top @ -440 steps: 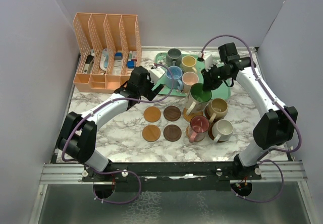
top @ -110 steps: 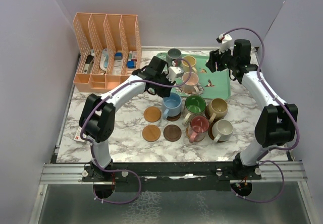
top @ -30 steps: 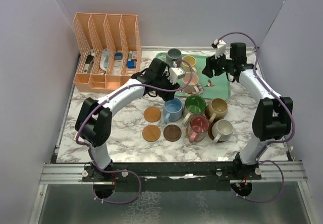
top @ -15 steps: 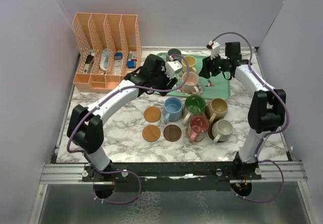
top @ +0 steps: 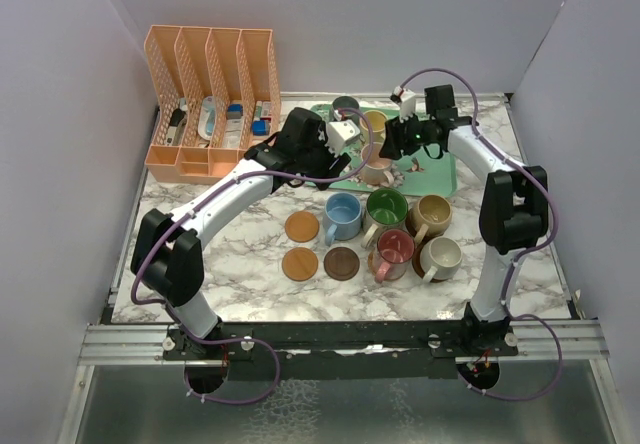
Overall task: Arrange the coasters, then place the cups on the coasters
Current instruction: Pick up the cup from the tray.
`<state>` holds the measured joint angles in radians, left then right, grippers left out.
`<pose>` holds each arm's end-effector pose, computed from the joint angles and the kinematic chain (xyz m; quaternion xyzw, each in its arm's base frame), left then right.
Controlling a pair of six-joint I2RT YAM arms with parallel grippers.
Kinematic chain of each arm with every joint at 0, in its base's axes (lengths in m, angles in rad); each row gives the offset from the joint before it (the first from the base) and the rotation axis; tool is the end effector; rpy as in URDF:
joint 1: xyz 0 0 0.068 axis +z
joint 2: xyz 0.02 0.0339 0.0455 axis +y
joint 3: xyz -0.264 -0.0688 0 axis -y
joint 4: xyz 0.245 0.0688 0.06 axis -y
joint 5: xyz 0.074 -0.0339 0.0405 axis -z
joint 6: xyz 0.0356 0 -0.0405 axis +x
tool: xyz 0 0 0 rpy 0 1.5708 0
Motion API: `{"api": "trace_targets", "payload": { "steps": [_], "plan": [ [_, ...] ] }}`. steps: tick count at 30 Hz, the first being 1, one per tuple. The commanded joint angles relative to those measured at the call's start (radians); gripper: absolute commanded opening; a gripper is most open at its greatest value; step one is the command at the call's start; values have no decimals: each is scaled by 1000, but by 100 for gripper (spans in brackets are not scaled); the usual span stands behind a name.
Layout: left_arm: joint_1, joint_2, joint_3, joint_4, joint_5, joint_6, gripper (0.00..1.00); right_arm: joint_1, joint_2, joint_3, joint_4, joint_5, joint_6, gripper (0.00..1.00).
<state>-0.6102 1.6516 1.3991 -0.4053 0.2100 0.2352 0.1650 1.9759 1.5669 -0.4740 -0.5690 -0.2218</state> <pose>0.3069 -0.2236 0.3070 0.4083 0.7951 -0.1741 0.4132 0.4296 0.0910 0.2334 -0.2665 0.8686 0.2549 0.3310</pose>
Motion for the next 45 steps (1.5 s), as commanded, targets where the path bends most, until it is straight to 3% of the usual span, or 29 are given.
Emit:
{"api": "trace_targets", "payload": {
  "steps": [1, 17, 22, 28, 40, 45],
  "plan": [
    [1, -42, -5, 18, -6, 9, 60, 16, 18, 35, -15, 0, 28, 51],
    [1, -33, -10, 18, -21, 24, 60, 92, 50, 73, -23, -54, 79, 40],
    [1, -33, -12, 18, -30, 32, 60, 99, 61, 98, -24, 1, 76, 37],
    [1, -38, -14, 18, -29, 35, 60, 99, 115, 176, -90, 149, 16, 37],
    [1, -40, -15, 18, -18, 36, 60, 106, 155, 200, -150, 134, 6, 39],
    [1, -42, -18, 18, -20, 36, 60, 116, 172, 236, -171, 181, 2, 25]
  ]
}}
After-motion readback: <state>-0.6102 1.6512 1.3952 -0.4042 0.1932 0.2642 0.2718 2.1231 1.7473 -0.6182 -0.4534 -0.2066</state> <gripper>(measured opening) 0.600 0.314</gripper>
